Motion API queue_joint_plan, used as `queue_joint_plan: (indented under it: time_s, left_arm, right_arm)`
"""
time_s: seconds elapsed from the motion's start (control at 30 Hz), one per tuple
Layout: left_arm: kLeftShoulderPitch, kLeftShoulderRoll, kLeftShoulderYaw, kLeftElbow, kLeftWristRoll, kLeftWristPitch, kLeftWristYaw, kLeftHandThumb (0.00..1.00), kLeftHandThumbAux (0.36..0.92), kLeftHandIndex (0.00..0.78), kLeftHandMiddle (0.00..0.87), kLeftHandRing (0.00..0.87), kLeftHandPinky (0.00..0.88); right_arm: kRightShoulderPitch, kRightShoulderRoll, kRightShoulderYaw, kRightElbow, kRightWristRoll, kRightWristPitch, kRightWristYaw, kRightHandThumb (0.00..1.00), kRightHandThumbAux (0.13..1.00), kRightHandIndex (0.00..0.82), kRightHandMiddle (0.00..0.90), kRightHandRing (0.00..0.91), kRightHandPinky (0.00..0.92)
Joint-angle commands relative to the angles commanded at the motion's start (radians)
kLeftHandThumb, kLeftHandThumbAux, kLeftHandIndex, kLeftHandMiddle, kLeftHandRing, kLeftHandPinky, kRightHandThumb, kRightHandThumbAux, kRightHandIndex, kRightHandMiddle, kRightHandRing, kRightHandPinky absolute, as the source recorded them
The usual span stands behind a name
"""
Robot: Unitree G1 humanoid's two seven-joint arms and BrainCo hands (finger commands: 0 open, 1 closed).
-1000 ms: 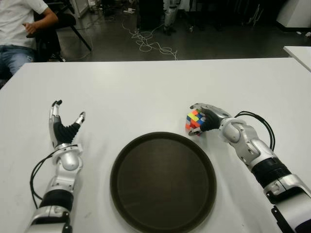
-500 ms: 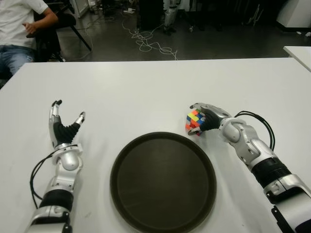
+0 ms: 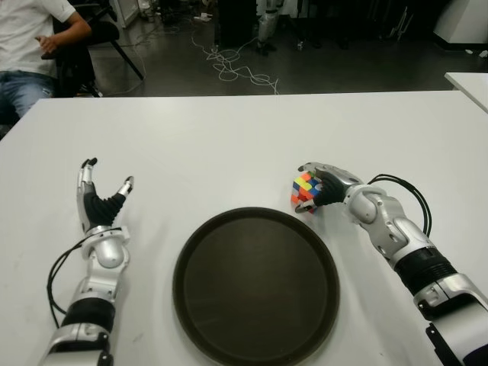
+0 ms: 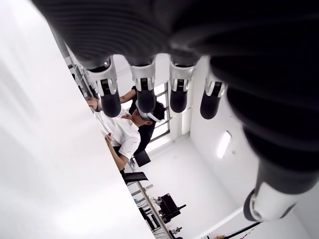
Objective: Pick up the Rubik's Cube and put it in the plate
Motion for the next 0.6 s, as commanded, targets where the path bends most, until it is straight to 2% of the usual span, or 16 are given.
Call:
queue_joint_plan:
  time_s: [0.2,0.6]
  left_arm:
    - [0.001,0.001,-0.003,0.000,0.010,0.004,0.011,0.000,0.679,0.011,0.007,0.000,0.017]
    - [0.003,-0.005,0.000,-0.010,0.000,0.004,0.000,0.000,0.660,0.003,0.000,0.000,0.012]
  right_arm:
    - [-0.003,-0.003,0.009,0.004,-0.003,-0.003,0.017,0.000,0.626,0.001,0.039,0.030,0.045]
    - [-0.006,0.008,0.017,0.007,-0.004,0.030,0.036,0.000,0.624,0.000,0.017,0.013,0.033]
